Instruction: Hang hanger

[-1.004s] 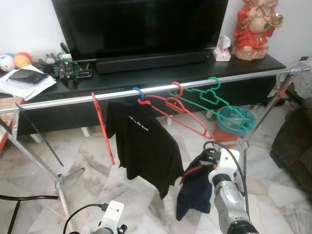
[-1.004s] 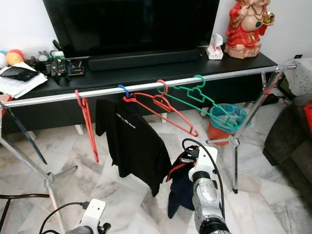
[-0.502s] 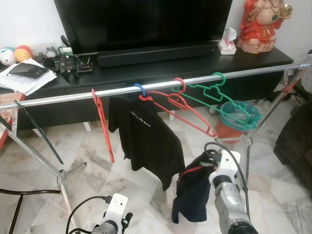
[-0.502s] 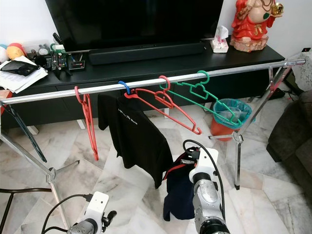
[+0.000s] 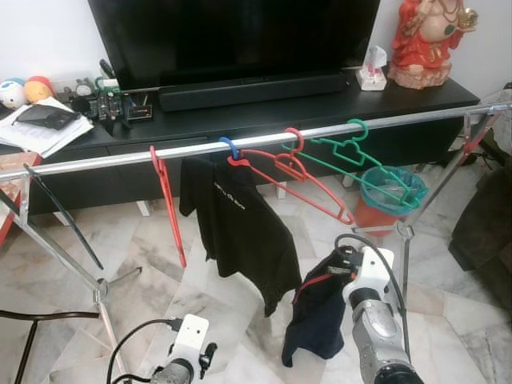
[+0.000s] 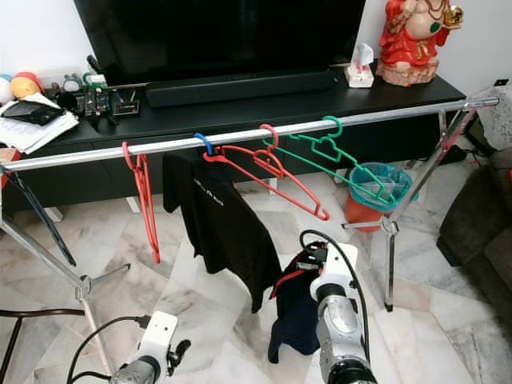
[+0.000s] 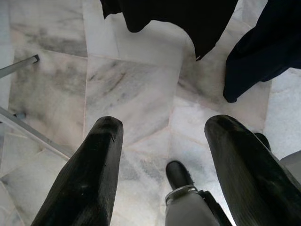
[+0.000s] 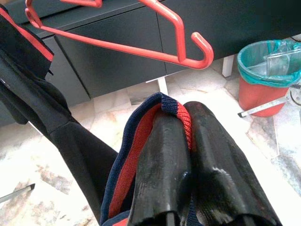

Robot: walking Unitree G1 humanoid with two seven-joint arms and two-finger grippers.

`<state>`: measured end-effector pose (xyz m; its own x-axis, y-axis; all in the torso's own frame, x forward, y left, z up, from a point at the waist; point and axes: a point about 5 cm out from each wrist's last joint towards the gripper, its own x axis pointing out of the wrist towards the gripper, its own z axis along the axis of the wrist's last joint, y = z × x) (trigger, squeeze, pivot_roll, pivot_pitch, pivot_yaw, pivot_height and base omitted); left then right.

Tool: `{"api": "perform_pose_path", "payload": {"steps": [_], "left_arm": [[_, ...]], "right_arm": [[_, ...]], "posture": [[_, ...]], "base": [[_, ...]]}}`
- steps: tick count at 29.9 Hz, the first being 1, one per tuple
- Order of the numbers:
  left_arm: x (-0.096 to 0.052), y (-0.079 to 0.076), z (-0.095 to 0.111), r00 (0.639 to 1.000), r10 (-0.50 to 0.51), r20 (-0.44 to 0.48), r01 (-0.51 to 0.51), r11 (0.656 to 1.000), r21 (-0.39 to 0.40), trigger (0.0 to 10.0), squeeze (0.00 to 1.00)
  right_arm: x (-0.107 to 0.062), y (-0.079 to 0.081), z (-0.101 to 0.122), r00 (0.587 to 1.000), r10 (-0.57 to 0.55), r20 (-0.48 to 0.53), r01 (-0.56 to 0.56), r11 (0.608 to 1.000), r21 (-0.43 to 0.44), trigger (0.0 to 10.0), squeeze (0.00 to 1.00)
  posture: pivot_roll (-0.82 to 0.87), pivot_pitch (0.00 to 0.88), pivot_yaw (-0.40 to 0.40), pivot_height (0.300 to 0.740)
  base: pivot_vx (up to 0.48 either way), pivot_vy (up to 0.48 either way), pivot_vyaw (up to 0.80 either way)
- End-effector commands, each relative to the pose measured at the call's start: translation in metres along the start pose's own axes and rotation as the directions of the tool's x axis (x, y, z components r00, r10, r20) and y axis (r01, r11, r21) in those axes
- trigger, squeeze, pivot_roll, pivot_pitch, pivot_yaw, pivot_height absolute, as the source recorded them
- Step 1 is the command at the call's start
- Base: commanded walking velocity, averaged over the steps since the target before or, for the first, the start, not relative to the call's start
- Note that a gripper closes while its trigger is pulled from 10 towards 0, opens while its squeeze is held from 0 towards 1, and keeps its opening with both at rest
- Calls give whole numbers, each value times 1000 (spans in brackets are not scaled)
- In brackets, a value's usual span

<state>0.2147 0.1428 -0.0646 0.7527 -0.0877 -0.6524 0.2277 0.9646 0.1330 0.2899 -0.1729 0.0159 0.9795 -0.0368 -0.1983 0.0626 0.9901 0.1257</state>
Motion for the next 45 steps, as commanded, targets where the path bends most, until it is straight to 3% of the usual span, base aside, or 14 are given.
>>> {"api": "perform_pose_path", "payload": {"steps": [1,8,13,16,18,20,25,29,34,35,36,37,38,45], "left_arm": [[-2,-1,-9,999,11,-40,-11,1000,-11,10000,0],[-3,-1,-13,997,18,-71,-19,1000,-16,10000,0],[-5,0,-20,991,58,-124,-67,995,-71,10000,0],[-6,1,-23,986,84,-148,-105,984,-141,10000,0],[-7,0,-27,978,119,-170,-162,949,-269,10000,0],[-8,0,-29,974,139,-181,-193,925,-327,10000,0],[-9,0,-30,967,163,-194,-228,892,-390,10000,0],[-7,3,-20,981,166,-103,-190,932,-308,10000,0],[-6,4,-15,983,174,-54,-182,944,-275,10000,0],[-20,52,-9,956,272,109,-234,932,-276,10000,0],[-39,86,-2,915,325,238,-268,932,-242,10000,0],[-54,105,5,881,343,325,-289,936,-203,10000,0],[-67,112,15,850,348,395,-301,937,-177,10000,0],[-87,100,33,779,361,513,-275,932,-238,10000,0]], "right_arm": [[1,0,1,1000,6,3,-6,1000,0,10000,0],[1,1,-1,1000,11,-11,-11,1000,-2,10000,0],[0,0,-1,1000,7,-13,-7,1000,-3,10000,0],[0,-1,-2,1000,6,-15,-6,1000,-4,10000,0],[1,0,-2,1000,6,-20,-6,1000,-4,10000,0],[1,0,-3,1000,7,-21,-7,1000,-4,10000,0],[1,-1,-3,1000,6,-27,-7,1000,-5,10000,0],[1,-3,-3,1000,2,-27,-2,1000,-5,10000,0],[1,-4,-2,1000,0,-23,0,1000,-5,10000,0],[1,-4,-1,1000,-1,-22,0,1000,-5,10000,0],[1,-5,-1,1000,-1,-21,0,1000,-6,10000,0],[2,-5,-1,1000,-1,-21,1,1000,-6,10000,0],[2,-5,-1,1000,0,-21,0,1000,-6,10000,0],[2,-5,-1,1000,8,-23,-8,1000,-8,10000,0]], "posture": [[31,44,15,740],[20,35,17,740],[16,30,18,740],[16,28,17,740],[16,28,16,740],[17,29,15,740],[19,33,13,740],[22,41,9,740],[25,44,6,740],[26,46,5,740],[28,47,4,740],[32,46,3,740],[34,47,2,740],[40,49,-3,740]], "base": [[0,0,0],[0,0,0],[0,0,0],[0,0,0],[0,0,0],[0,0,0],[0,0,0],[0,0,0],[0,0,0],[0,0,0],[0,0,0],[0,0,0],[0,0,0],[0,0,0]]}}
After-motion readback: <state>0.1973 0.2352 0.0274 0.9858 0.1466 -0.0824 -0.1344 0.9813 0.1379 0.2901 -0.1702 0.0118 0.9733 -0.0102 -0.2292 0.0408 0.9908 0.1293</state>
